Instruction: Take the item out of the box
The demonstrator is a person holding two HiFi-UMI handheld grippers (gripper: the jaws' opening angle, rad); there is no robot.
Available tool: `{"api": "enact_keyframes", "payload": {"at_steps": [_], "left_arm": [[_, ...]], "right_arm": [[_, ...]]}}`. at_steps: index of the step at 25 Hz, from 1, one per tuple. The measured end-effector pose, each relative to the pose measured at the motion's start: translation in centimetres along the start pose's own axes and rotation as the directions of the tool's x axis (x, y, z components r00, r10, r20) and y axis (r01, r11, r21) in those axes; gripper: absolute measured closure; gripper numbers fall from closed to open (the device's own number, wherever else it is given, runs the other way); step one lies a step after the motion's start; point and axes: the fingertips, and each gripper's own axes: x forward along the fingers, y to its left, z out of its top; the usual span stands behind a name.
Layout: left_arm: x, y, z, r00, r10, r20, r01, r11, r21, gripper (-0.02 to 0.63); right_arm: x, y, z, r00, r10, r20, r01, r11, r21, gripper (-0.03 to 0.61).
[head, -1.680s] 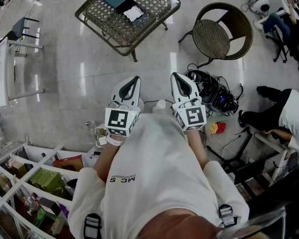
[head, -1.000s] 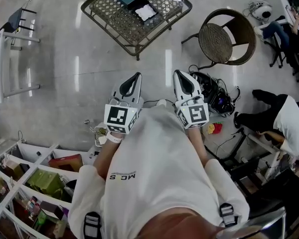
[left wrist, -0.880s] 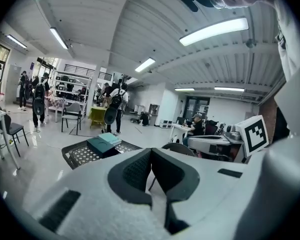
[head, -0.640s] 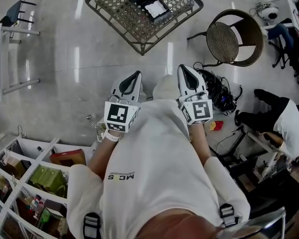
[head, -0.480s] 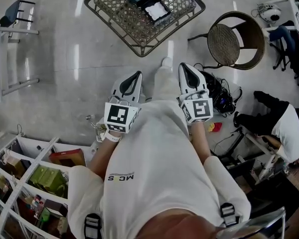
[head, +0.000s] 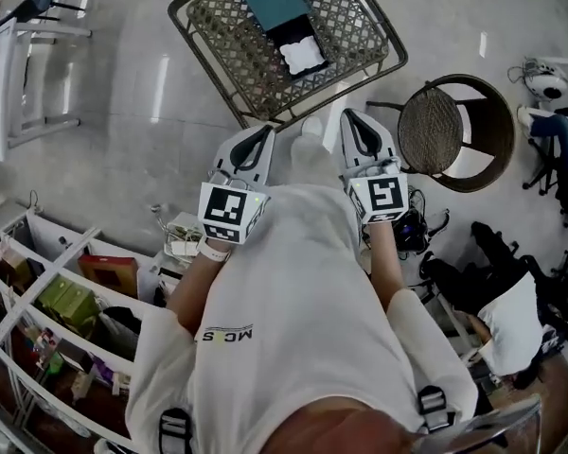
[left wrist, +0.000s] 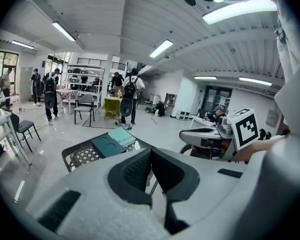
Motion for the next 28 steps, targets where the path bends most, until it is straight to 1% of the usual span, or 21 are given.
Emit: {"api": "enact_keyframes", "payload": {"at_steps": [4,6,8,13,16,19,21,26,27,28], "left_arm": [[3.7,0.4,2.0,0.998,0.061,-0.007,-0.061,0.998,-0.017,0.588],[5.2,1.2,2.2,0.996,0.09,-0.018,-0.09,0.995,-0.042,0.588],[6.1,1.7,2.2,0.994,0.106,-0.028,-0.107,0.992,-0.067,0.588],[8.4,3.5,2.6,0.993,0.115,-0.031,-0.118,0.989,-0.088,0.588],[9.3,4.6,2.4,0.993,0.112,-0.042,-0.115,0.989,-0.091,0.588],[9.8,5.8,1.9,0.992,0.115,-0.052,-0.12,0.987,-0.106,0.588],[10.2,6.6,1.3,0.99,0.125,-0.06,-0.131,0.985,-0.116,0.588],[11.7,8.1,-0.9,0.988,0.125,-0.086,-0.134,0.984,-0.118,0.588],[11.9,8.2,-1.6,0.988,0.121,-0.092,-0.132,0.984,-0.123,0.588],[12.2,8.3,-2.4,0.988,0.117,-0.099,-0.129,0.983,-0.129,0.588]], "right_arm": [[4.3,-3.6,1.2,0.995,0.1,-0.005,-0.1,0.994,-0.039,0.562],[6.1,-4.6,1.4,0.991,0.135,-0.02,-0.136,0.989,-0.056,0.561],[7.3,-5.1,1.1,0.987,0.156,-0.046,-0.158,0.986,-0.053,0.561],[9.6,-6.3,-0.4,0.983,0.161,-0.089,-0.165,0.985,-0.05,0.561],[11.0,-6.0,-1.5,0.978,0.165,-0.125,-0.17,0.985,-0.031,0.561],[12.6,-5.5,-2.7,0.97,0.166,-0.179,-0.177,0.983,-0.051,0.561],[13.7,-5.1,-3.7,0.96,0.178,-0.217,-0.193,0.98,-0.047,0.561],[16.7,-4.3,-6.5,0.939,0.215,-0.267,-0.228,0.973,-0.018,0.554],[17.1,-4.0,-7.5,0.934,0.219,-0.283,-0.233,0.972,-0.016,0.548],[17.5,-3.7,-8.5,0.928,0.223,-0.3,-0.238,0.971,-0.013,0.528]]}}
